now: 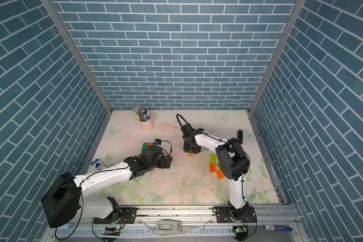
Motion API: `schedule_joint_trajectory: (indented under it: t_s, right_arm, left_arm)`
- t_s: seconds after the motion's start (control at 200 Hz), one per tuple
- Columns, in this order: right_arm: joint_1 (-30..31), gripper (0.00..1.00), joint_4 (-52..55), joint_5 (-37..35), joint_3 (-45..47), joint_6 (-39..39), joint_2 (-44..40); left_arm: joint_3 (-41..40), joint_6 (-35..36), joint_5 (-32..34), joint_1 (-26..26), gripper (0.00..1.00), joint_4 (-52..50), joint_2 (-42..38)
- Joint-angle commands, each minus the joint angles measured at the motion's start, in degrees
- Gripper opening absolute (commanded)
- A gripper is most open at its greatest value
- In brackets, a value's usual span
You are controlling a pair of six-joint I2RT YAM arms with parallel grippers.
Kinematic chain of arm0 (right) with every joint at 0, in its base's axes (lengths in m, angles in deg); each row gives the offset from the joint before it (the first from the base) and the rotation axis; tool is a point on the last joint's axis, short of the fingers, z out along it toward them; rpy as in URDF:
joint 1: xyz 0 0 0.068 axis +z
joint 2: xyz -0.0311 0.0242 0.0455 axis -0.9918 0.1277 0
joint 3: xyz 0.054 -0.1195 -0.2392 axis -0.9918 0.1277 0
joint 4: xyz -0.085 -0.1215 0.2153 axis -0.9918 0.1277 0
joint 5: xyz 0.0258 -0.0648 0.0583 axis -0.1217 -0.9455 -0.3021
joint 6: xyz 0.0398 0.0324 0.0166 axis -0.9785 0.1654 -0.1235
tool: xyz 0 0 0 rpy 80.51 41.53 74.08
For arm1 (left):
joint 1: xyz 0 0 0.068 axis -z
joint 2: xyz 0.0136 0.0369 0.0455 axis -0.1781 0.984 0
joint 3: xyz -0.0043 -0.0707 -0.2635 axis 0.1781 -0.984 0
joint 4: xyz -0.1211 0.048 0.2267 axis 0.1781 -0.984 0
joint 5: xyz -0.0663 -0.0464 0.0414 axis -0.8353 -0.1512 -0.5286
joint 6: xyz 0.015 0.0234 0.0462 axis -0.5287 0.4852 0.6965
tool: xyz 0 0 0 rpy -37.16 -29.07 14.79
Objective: Assemble a rectangle with lego
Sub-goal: Adjust the lego brick at the center of the board.
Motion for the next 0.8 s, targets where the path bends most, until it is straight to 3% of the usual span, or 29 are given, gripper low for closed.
schedule_joint_trajectory:
  t_s: [0.0, 0.13, 0.32, 0.44, 0.625, 0.795]
  right_arm:
    - [-0.1, 0.25, 2.2, -1.9, -1.4, 1.6, 0.6]
    - [-0.1, 0.14, 1.1, 1.9, 0.4, 5.2, -2.1]
    - [1.2, 0.12, -2.1, 28.2, 3.6, 9.3, -5.2]
    - [2.4, 0.12, -9.2, 37.0, 7.8, 5.5, -4.6]
    - [0.8, 0.15, -13.3, 37.9, 9.9, 4.1, -1.8]
    - [0.6, 0.33, -3.5, 30.1, 9.1, 10.3, -2.2]
  left_arm:
    - [-1.3, -0.1, 0.5, -0.9, 0.97, -1.0, -1.8]
    - [-1.3, 0.4, 0.6, -2.1, 0.97, -2.7, -3.8]
    - [-3.7, 1.5, 0.6, -6.4, 0.97, -6.7, -10.4]
    - [-4.7, 2.0, -0.1, -9.5, 0.96, -8.1, -13.2]
    - [-4.2, 1.3, -1.3, -9.9, 0.96, -8.5, -13.2]
    - [-3.8, 0.7, -2.4, -9.8, 0.95, -8.1, -12.7]
